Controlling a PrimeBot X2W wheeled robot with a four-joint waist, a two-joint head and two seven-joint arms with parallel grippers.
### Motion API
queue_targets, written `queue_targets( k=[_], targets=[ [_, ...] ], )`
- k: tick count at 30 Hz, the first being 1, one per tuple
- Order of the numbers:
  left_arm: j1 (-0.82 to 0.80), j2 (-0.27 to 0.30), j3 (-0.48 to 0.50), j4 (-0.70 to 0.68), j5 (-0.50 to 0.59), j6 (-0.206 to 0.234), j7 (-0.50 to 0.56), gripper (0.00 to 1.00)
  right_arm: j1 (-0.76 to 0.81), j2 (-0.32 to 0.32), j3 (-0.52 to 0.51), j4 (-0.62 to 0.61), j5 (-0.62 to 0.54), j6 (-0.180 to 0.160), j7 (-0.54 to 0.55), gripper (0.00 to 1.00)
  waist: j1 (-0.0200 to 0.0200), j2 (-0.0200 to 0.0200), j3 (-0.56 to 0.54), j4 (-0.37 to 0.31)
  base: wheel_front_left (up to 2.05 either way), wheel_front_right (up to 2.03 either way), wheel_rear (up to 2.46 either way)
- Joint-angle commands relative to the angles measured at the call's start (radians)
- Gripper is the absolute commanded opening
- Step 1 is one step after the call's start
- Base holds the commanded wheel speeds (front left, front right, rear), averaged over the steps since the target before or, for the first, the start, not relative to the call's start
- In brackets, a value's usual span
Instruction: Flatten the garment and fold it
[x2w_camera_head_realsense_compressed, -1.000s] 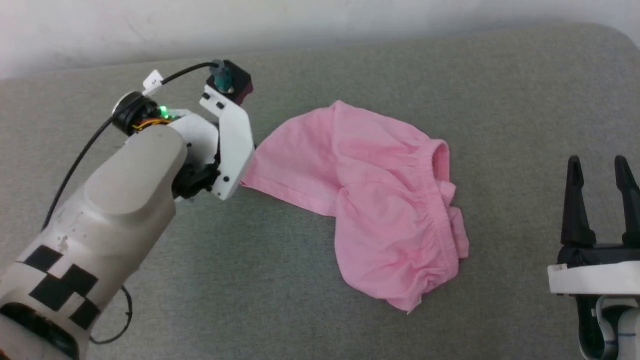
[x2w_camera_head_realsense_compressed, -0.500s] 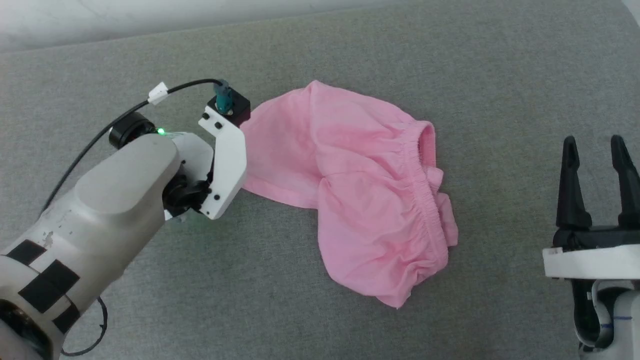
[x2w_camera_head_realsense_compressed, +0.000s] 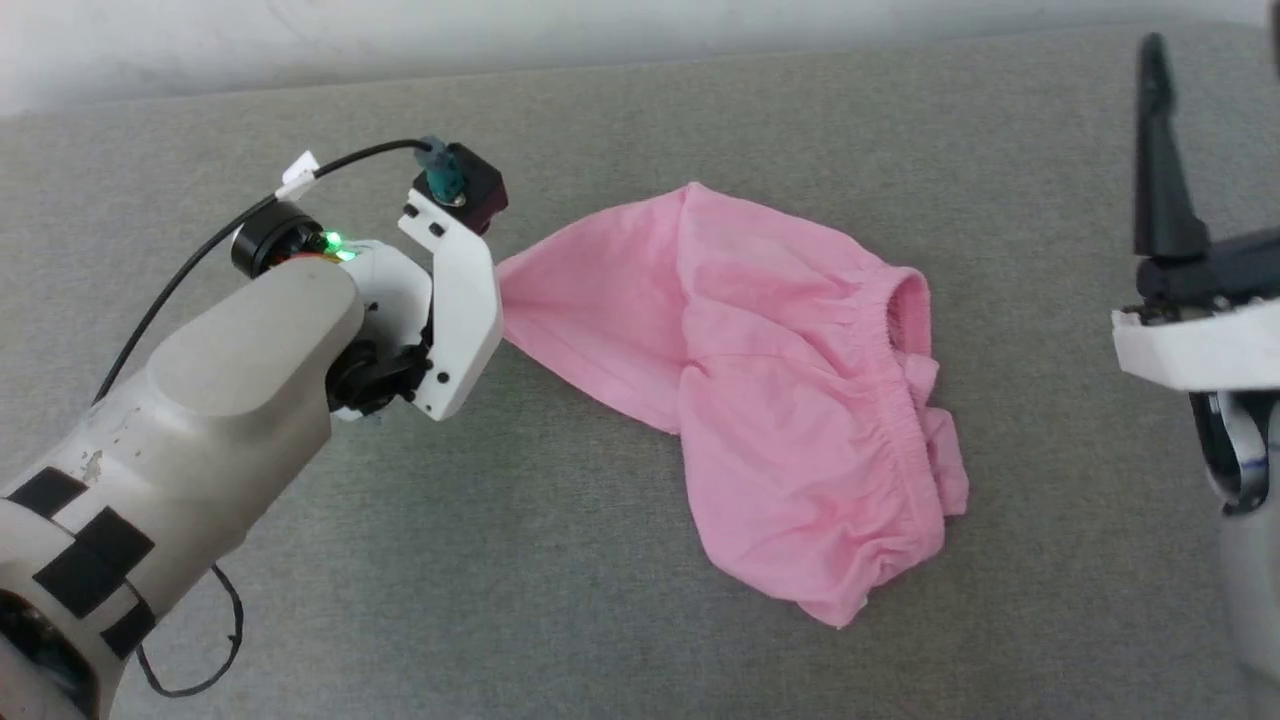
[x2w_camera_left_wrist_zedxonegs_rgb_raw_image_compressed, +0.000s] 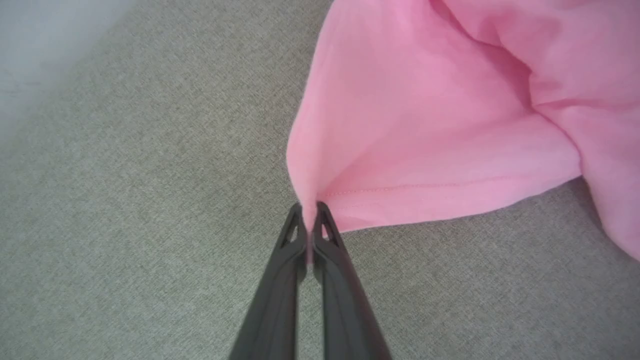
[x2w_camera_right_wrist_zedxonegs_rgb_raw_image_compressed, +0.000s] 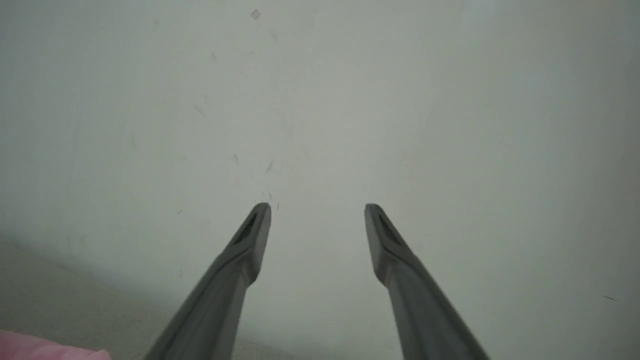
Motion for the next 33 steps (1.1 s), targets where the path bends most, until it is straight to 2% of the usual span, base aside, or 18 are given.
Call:
queue_targets(
  k=[1, 4, 7, 12, 15, 18, 22, 28, 32, 33],
  targets=[
    [-0.011, 0.007, -0.005, -0.006, -0.004, -0.006, -0.009, 0.00, -0.035, -0.061, 0.049, 0.052, 0.017, -0.002, -0.005, 1.00, 0.0000, -0.0001, -0.006, 0.020, 0.00, 0.00, 0.00],
    [-0.012, 0.012, -0.009, -0.011, -0.001, -0.006, -0.018, 0.00, -0.107, -0.213, 0.225, 0.186, 0.074, -0.002, 0.029, 1.00, 0.0000, -0.0001, -0.004, 0.036, 0.00, 0.00, 0.00],
    [-0.014, 0.016, -0.011, -0.013, -0.001, -0.006, -0.031, 0.00, -0.185, -0.351, 0.441, 0.256, 0.224, -0.002, 0.179, 1.00, 0.0000, -0.0001, 0.001, 0.051, 0.00, 0.00, 0.00],
    [-0.024, 0.013, -0.012, -0.020, -0.001, -0.006, -0.047, 0.00, -0.313, -0.556, 0.794, 0.239, 0.557, -0.002, 0.471, 1.00, 0.0000, -0.0001, 0.021, 0.075, 0.00, 0.00, 0.00],
    [-0.037, 0.007, -0.013, -0.024, 0.003, -0.006, -0.056, 0.00, -0.397, -0.619, 0.927, 0.242, 0.683, -0.002, 0.584, 1.00, 0.0000, -0.0001, 0.042, 0.087, 0.00, 0.00, 0.00],
    [-0.054, 0.000, -0.013, -0.026, 0.008, -0.006, -0.066, 0.00, -0.476, -0.630, 1.030, 0.280, 0.764, -0.002, 0.652, 1.00, 0.0000, -0.0001, 0.069, 0.099, 0.00, 0.00, 0.00],
    [-0.080, -0.013, -0.014, -0.027, 0.013, -0.006, -0.081, 0.00, -0.559, -0.605, 1.138, 0.364, 0.827, -0.002, 0.686, 1.00, 0.0000, -0.0001, 0.107, 0.119, 0.00, 0.00, 0.00],
    [-0.099, -0.032, -0.014, -0.021, 0.021, -0.006, -0.101, 0.00, -0.606, -0.546, 1.276, 0.505, 0.877, -0.002, 0.659, 1.00, 0.0000, -0.0001, 0.147, 0.144, 0.00, 0.00, 0.00],
    [-0.093, -0.036, -0.014, -0.013, 0.024, -0.007, -0.110, 0.00, -0.591, -0.521, 1.330, 0.549, 0.907, -0.002, 0.652, 1.00, 0.0000, -0.0001, 0.149, 0.148, 0.00, 0.00, 0.00],
    [-0.088, -0.035, -0.014, -0.010, 0.024, -0.007, -0.112, 0.00, -0.591, -0.519, 1.337, 0.551, 0.903, -0.002, 0.639, 0.60, 0.0000, -0.0001, 0.144, 0.146, 0.00, 0.00, 0.00]
  ],
)
